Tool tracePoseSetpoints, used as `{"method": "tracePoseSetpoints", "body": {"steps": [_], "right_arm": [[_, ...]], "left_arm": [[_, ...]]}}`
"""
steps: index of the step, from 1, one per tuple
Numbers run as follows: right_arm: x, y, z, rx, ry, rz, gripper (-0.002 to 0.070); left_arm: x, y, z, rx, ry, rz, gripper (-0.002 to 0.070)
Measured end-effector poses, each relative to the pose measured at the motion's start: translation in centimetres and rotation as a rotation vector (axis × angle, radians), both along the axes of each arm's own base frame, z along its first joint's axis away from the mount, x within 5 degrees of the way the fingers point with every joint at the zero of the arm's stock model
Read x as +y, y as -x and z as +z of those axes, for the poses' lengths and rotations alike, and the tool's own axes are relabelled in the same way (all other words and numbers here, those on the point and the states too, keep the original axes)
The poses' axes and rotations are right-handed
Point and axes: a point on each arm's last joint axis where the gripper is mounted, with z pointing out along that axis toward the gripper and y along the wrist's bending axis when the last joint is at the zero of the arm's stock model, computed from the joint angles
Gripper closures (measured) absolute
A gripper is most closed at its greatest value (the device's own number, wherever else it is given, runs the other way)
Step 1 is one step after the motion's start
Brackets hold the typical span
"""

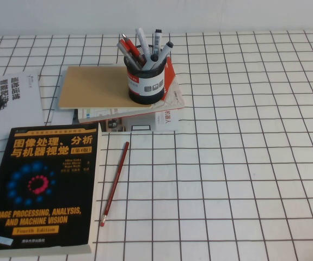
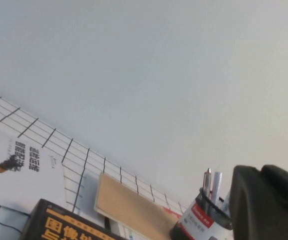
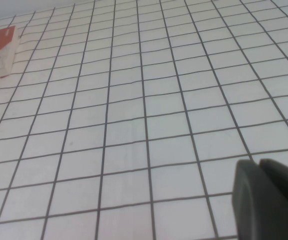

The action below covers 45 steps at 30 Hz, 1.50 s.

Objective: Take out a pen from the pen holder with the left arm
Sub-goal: 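Take a marker out of the pen holder and lay it on the table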

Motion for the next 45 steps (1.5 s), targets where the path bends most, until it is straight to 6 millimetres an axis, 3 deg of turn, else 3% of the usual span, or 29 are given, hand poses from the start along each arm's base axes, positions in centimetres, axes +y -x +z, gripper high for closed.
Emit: {"method": "tracePoseSetpoints", "body": {"steps": [7, 13, 17, 22, 29, 39, 42, 45], "right_arm": [[0.0, 0.0, 0.0, 0.0, 0.0, 0.0, 0.0693], [0.0, 0.0, 0.0, 0.0, 0.0, 0.0, 0.0693], [0.0, 0.0, 0.0, 0.0, 0.0, 0.0, 0.0693], [0.0, 0.0, 0.0, 0.0, 0.0, 0.0, 0.0693], [0.0, 0.0, 0.0, 0.0, 0.0, 0.0, 0.0692], [0.0, 0.0, 0.0, 0.0, 0.0, 0.0, 0.0693], [0.0, 0.0, 0.0, 0.0, 0.0, 0.0, 0.0693], [0.0, 0.0, 0.0, 0.0, 0.0, 0.0, 0.0693]], "left_arm": [[-0.2, 0.1, 0.3, 0.032, 0.11, -0.039, 0.0677], [-0.7, 0.2, 5.2, 0.168, -0.18, -0.058, 0.0677], [-0.9, -1.8, 8.2, 0.237, -0.369, -0.053, 0.0677], [-1.3, -5.8, 9.8, 0.349, -0.47, -0.072, 0.0677], [-1.8, -10.7, 9.3, 0.432, -0.504, -0.083, 0.0676], [-5.8, -14.9, 9.1, 0.165, -0.582, -0.217, 0.0672], [-7.2, -16.6, 8.1, 0.094, -0.555, -0.29, 0.0603], [-8.5, -18.2, 6.9, 0.038, -0.561, -0.37, 0.0467]]}}
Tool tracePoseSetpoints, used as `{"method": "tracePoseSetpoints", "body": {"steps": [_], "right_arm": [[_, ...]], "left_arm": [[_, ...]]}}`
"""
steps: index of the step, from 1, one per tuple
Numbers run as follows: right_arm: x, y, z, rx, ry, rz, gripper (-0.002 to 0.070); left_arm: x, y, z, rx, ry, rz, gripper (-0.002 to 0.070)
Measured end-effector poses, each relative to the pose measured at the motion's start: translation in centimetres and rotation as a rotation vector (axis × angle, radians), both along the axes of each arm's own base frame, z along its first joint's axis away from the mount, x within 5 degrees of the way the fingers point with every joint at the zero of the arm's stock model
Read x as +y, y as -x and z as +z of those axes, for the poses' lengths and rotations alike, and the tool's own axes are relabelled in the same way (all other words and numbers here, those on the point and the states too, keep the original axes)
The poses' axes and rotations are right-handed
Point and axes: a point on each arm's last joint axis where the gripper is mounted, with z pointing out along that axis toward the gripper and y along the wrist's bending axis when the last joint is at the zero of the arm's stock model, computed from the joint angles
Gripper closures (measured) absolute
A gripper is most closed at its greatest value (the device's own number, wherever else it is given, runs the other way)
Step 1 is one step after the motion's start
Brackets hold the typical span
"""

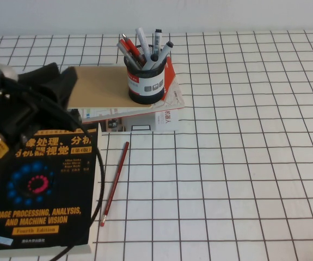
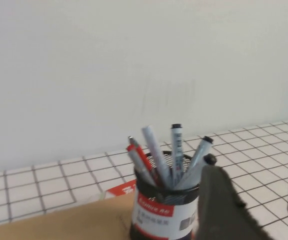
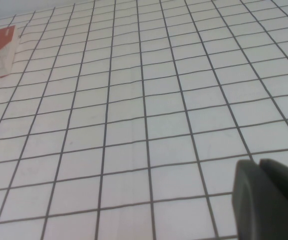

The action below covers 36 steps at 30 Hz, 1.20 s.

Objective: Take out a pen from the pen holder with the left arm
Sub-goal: 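Take a marker out of the pen holder and lay it on the table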

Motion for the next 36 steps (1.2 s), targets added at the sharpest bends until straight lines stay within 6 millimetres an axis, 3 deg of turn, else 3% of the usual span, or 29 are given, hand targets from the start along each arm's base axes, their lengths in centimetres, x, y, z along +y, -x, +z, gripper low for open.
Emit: {"method": "tracePoseSetpoints", "body": {"steps": [4, 7, 13, 21, 36], "right_arm": [[0.0, 0.0, 0.0, 0.0, 0.0, 0.0, 0.0693], [0.0, 0.0, 0.0, 0.0, 0.0, 0.0, 0.0693], [0.0, 0.0, 0.0, 0.0, 0.0, 0.0, 0.0692], [0.0, 0.0, 0.0, 0.0, 0.0, 0.0, 0.0693], [0.0, 0.0, 0.0, 0.0, 0.0, 0.0, 0.0693]], "left_arm": [[-1.5, -2.2, -0.4, -0.042, -0.045, -0.096, 0.0293], [-2.5, -4.1, -0.4, -0.063, -0.107, -0.149, 0.0249], [-4.0, -7.6, -1.0, -0.089, -0.207, -0.223, 0.0233], [-5.9, -11.7, -3.5, -0.069, -0.282, -0.288, 0.0232], [-8.9, -16.5, -6.3, -0.087, -0.336, -0.36, 0.0232]]}}
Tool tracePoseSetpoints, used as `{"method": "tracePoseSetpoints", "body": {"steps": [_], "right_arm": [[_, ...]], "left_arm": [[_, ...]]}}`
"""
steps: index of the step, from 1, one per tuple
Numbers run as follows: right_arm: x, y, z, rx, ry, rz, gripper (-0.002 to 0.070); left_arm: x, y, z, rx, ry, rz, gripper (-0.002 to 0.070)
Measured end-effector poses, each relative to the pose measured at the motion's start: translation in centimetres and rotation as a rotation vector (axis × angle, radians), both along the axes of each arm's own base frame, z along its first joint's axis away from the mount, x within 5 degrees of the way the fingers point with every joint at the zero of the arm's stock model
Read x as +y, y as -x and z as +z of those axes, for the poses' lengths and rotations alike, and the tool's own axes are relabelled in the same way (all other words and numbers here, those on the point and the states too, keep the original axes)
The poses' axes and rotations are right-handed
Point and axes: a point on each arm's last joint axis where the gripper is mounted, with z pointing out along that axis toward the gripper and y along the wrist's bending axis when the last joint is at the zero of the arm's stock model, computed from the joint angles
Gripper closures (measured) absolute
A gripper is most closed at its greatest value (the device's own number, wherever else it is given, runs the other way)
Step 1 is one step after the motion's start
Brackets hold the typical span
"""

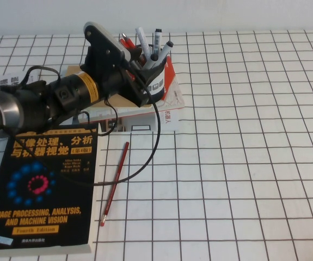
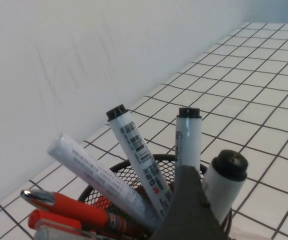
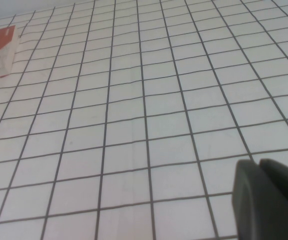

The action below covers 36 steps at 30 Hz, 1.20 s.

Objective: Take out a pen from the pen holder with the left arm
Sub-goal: 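Take a marker out of the pen holder and lay it on the table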

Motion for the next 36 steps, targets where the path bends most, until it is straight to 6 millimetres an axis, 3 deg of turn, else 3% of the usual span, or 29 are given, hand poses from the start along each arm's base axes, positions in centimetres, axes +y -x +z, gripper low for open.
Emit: {"method": "tracePoseSetpoints", "body": {"steps": [5, 13, 17, 21, 26, 30, 36], "right_arm": [[0.0, 0.0, 0.0, 0.0, 0.0, 0.0, 0.0692], [0.0, 0.0, 0.0, 0.0, 0.0, 0.0, 0.0693], [0.0, 0.0, 0.0, 0.0, 0.0, 0.0, 0.0693], [0.0, 0.0, 0.0, 0.0, 0.0, 0.0, 0.0693], [0.0, 0.0, 0.0, 0.0, 0.0, 0.0, 0.0693], [0.0, 0.0, 0.0, 0.0, 0.0, 0.0, 0.0693], [0.0, 0.0, 0.0, 0.0, 0.0, 0.0, 0.0692]], "left_arm": [[-0.3, -1.1, -0.5, -0.005, 0.003, -0.001, 0.0244], [-0.7, -2.2, -1.0, 0.002, 0.014, 0.003, 0.0329], [-0.7, -2.4, -1.1, 0.013, 0.022, 0.005, 0.0404], [-0.8, -2.4, -1.1, 0.014, 0.023, 0.004, 0.0528], [-0.8, -2.5, -0.8, 0.003, 0.027, 0.003, 0.0543], [-0.7, -2.3, 0.2, -0.011, 0.031, 0.007, 0.0547], [-0.3, -1.6, 3.2, -0.071, 0.058, 0.012, 0.0547]]}}
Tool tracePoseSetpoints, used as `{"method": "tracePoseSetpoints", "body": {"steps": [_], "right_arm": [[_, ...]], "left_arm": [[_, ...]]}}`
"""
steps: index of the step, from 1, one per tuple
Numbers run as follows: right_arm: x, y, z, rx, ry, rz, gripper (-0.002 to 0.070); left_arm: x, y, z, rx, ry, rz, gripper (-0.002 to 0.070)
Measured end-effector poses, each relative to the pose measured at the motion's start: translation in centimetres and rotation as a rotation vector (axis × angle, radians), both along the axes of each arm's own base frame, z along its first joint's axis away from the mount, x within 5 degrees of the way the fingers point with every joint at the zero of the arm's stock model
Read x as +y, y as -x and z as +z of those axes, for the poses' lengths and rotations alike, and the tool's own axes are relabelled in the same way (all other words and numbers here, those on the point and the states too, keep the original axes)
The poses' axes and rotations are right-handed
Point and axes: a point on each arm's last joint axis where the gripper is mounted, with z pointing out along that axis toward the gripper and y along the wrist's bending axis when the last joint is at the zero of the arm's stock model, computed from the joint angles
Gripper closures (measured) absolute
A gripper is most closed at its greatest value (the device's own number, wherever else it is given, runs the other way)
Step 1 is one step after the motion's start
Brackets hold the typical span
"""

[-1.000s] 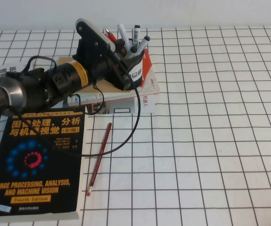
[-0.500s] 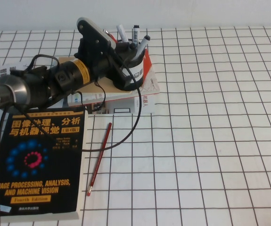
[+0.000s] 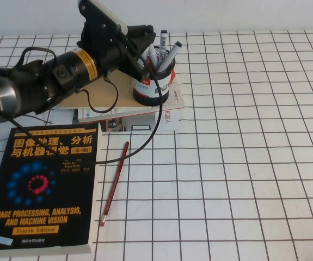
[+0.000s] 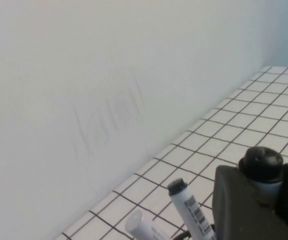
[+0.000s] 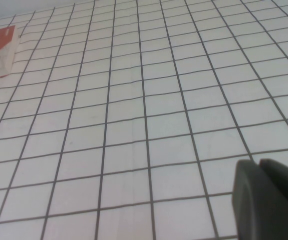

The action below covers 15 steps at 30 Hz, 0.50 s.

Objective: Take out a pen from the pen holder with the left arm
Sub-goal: 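Take a marker out of the pen holder and lay it on the table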

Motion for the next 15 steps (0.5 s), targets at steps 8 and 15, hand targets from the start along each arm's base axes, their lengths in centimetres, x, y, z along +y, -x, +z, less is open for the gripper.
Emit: {"method": "tracePoseSetpoints", "body": {"steps": [8, 15], "right_arm": [[0.0, 0.0, 0.0, 0.0, 0.0, 0.0, 0.0693], [0.0, 0.0, 0.0, 0.0, 0.0, 0.0, 0.0692]], "left_arm": [[0.7, 1.3, 4.3, -0.092, 0.031, 0.007, 0.0549], [1.4, 3.4, 8.8, -0.164, 0.058, 0.014, 0.0549]]}}
